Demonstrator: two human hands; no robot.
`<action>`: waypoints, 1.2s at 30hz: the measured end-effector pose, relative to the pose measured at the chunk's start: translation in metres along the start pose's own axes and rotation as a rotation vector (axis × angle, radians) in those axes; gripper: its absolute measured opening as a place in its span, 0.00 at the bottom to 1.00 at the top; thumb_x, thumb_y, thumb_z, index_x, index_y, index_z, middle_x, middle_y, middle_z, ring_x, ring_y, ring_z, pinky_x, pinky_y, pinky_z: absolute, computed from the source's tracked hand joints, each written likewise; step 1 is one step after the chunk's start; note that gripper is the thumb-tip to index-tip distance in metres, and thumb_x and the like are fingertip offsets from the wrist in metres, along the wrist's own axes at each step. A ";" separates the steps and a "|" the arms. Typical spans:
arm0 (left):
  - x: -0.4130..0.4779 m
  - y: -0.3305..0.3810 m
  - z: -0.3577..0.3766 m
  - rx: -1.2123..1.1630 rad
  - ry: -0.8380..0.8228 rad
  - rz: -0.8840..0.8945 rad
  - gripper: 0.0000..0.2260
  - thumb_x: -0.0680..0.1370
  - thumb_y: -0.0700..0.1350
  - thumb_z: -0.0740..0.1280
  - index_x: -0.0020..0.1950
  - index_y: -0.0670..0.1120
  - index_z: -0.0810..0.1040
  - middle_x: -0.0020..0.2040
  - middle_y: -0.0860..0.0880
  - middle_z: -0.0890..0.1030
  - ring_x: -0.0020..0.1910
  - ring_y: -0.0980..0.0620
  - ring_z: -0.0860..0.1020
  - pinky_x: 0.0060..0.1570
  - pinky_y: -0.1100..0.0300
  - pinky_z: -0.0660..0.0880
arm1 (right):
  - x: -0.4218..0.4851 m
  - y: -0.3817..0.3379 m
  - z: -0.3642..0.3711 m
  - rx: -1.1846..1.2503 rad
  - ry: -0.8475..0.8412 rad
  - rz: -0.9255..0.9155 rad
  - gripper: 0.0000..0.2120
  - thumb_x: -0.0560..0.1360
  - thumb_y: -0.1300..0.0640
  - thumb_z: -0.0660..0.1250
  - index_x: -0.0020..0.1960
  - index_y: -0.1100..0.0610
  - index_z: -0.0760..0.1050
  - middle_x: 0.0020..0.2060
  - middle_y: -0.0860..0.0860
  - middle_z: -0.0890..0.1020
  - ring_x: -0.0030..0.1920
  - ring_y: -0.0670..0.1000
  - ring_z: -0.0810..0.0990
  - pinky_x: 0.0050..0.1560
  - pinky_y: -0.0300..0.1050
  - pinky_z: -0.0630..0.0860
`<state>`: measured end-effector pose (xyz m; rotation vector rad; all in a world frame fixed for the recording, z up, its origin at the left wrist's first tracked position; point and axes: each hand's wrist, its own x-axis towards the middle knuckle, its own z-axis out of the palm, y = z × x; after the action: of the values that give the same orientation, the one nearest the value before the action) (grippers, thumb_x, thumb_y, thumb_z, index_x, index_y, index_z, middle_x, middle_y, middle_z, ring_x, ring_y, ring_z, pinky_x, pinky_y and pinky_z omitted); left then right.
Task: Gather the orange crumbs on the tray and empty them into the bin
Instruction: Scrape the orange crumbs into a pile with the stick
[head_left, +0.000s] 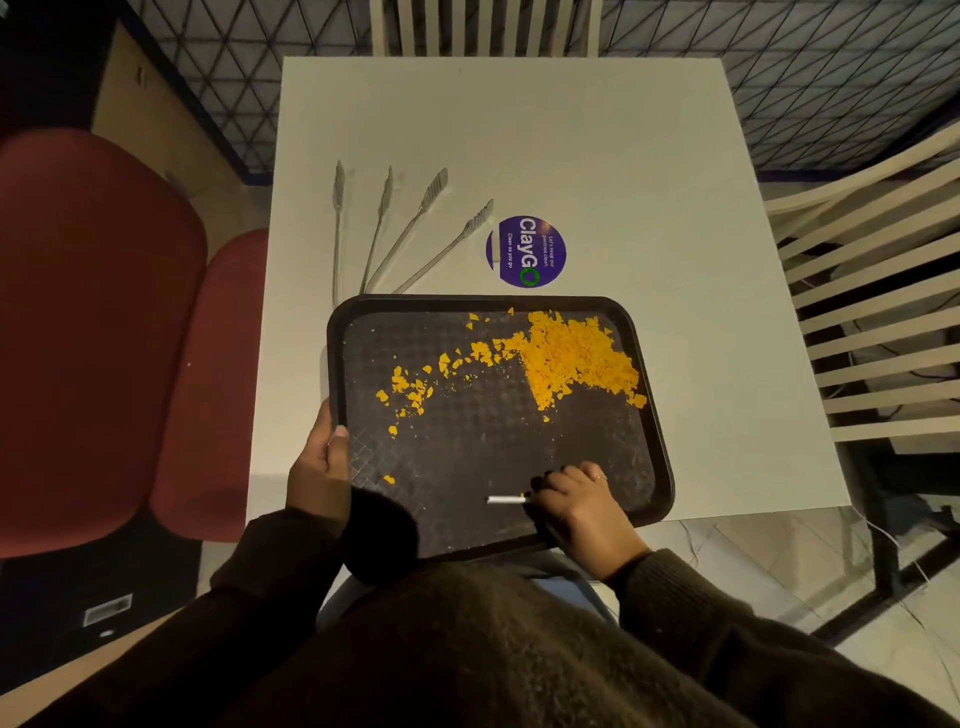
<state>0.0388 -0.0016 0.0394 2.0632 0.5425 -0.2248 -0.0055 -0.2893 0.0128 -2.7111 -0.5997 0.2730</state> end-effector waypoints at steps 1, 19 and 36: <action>0.000 -0.001 0.000 0.008 0.000 0.001 0.20 0.81 0.42 0.52 0.73 0.44 0.60 0.72 0.43 0.67 0.71 0.44 0.65 0.71 0.53 0.60 | 0.007 0.002 -0.001 0.013 0.028 0.052 0.02 0.70 0.57 0.69 0.42 0.52 0.78 0.36 0.49 0.79 0.37 0.53 0.77 0.46 0.47 0.61; -0.002 0.001 0.001 -0.118 -0.001 0.040 0.19 0.80 0.42 0.51 0.71 0.48 0.64 0.65 0.54 0.70 0.65 0.55 0.68 0.59 0.78 0.60 | 0.052 -0.024 -0.028 0.150 -0.016 0.138 0.04 0.72 0.59 0.65 0.40 0.57 0.78 0.35 0.52 0.78 0.37 0.56 0.78 0.42 0.49 0.70; -0.013 0.005 -0.005 -0.272 -0.027 -0.038 0.17 0.81 0.48 0.51 0.68 0.63 0.62 0.53 0.76 0.68 0.50 0.81 0.69 0.51 0.84 0.62 | 0.129 -0.100 -0.028 0.313 -0.134 0.083 0.07 0.73 0.61 0.65 0.40 0.61 0.80 0.39 0.55 0.80 0.40 0.53 0.77 0.48 0.48 0.76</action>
<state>0.0296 -0.0031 0.0511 1.7852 0.5644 -0.1897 0.0799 -0.1557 0.0624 -2.4305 -0.4388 0.5272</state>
